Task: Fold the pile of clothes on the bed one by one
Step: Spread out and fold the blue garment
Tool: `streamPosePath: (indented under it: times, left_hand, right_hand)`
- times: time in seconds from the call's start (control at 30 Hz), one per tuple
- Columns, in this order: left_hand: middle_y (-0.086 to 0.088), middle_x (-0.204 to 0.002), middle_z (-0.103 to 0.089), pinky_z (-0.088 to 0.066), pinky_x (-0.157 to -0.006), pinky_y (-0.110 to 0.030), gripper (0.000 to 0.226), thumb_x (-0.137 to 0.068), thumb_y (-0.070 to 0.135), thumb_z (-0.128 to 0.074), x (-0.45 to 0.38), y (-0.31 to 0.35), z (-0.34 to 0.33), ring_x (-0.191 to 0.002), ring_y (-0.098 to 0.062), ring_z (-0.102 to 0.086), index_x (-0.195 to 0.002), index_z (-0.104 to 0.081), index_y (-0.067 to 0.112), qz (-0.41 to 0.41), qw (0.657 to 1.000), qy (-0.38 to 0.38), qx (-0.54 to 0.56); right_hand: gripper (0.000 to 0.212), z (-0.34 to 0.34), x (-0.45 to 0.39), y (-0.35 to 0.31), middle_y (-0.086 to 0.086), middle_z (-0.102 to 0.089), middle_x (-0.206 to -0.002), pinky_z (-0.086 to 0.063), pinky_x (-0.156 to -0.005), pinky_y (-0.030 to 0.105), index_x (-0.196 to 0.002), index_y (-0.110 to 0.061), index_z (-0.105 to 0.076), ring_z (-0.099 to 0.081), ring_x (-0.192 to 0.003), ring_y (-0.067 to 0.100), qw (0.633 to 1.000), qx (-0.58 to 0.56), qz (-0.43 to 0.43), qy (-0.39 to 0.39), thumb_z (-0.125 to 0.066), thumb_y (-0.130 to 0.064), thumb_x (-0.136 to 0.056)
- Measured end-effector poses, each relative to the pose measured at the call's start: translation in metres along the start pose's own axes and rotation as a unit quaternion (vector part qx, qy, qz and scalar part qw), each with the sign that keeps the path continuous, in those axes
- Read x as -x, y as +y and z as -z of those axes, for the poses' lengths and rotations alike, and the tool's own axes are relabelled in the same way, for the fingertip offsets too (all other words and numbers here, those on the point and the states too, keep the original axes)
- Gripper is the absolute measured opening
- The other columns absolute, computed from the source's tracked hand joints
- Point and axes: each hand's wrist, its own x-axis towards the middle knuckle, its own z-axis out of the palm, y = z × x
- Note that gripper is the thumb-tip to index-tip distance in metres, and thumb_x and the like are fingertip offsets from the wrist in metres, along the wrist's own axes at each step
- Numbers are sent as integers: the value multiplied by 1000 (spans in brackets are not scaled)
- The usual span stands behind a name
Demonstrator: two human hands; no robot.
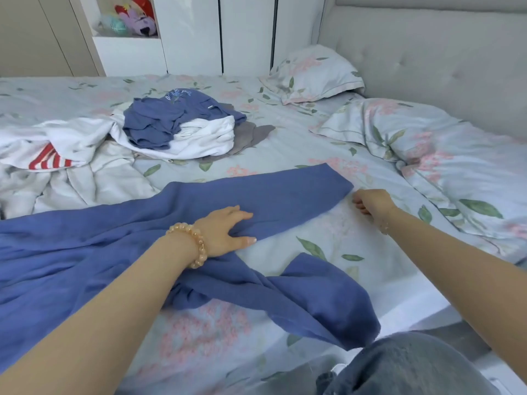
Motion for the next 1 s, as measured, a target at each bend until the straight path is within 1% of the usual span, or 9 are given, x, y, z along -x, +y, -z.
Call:
streamPosePath:
  times: [0.2,0.3,0.4,0.5,0.6,0.73,0.8,0.9,1.0]
  left_hand:
    - [10,-158,21,16,-116,-49,99,-59,96,-4,-11,-17,-24,-144,-11,22,-145,12,50,41,991,-52,-114]
    - [13,-156,25,19,-114,-50,118,-33,101,13,-13,-20,-28,-143,-10,26,-141,17,54,34,992,-51,-108]
    - [13,-156,25,19,-114,-50,118,-29,100,16,-16,-23,-30,-142,-10,27,-139,18,57,30,993,-54,-96]
    - [13,-156,25,21,-114,-49,114,-34,102,9,-18,-25,-30,-142,-9,27,-138,18,58,31,993,-61,-92]
    - [12,-156,25,21,-114,-48,104,-45,97,-2,-18,-23,-28,-142,-9,26,-140,16,57,37,993,-70,-92]
    - [13,-157,23,21,-114,-48,118,-31,102,9,-16,-21,-26,-143,-9,25,-140,16,57,28,994,-67,-79]
    - [10,-158,19,17,-115,-48,114,-42,102,-2,-15,-19,-21,-145,-10,20,-144,11,53,31,993,-75,-82]
    - [0,-161,-11,-7,-120,-38,81,-85,70,-45,-3,-6,-4,-148,-14,-8,-152,-14,35,15,999,-42,-19]
    - [7,-137,-50,-32,-110,-28,45,-89,40,-62,22,13,10,-129,-9,-44,-131,-52,29,-52,995,46,76]
  right_hand:
    - [37,-12,-13,-22,5,-47,-74,-36,-56,27,-95,-13,-51,-40,-60,17,997,71,3,-42,-66,-46,-87]
    - [46,-25,-24,-25,11,-59,-97,-42,-66,32,-112,-6,-58,-51,-73,22,996,73,5,-53,-72,-40,-84]
    - [47,-33,-31,-30,15,-62,-113,-48,-75,35,-120,0,-59,-58,-78,24,999,-14,32,-13,-74,-23,-82]
    - [31,-27,-42,-35,14,-66,-102,-53,-79,38,-100,1,-65,-60,-90,28,996,-69,54,12,-78,-16,-78]
    - [24,-11,-51,-31,5,-56,-79,-44,-62,29,-76,-12,-55,-51,-86,25,998,-6,51,45,-79,-18,-78]
    - [45,6,-54,-17,11,-56,-110,-43,-73,34,-120,-9,-49,-54,-93,31,975,173,93,102,-69,-31,-87]
    - [47,7,-51,-12,15,-55,-123,-45,-85,39,-126,-8,-47,-56,-106,35,962,222,132,92,-63,-35,-90]
    - [42,6,-17,-2,16,-48,-129,-45,-92,42,-126,-9,-51,-53,-110,34,921,297,247,41,-62,-24,-88]
    - [32,11,39,9,8,-56,-116,-46,-88,43,-117,-12,-59,-56,-100,26,861,325,388,-58,-66,-14,-86]
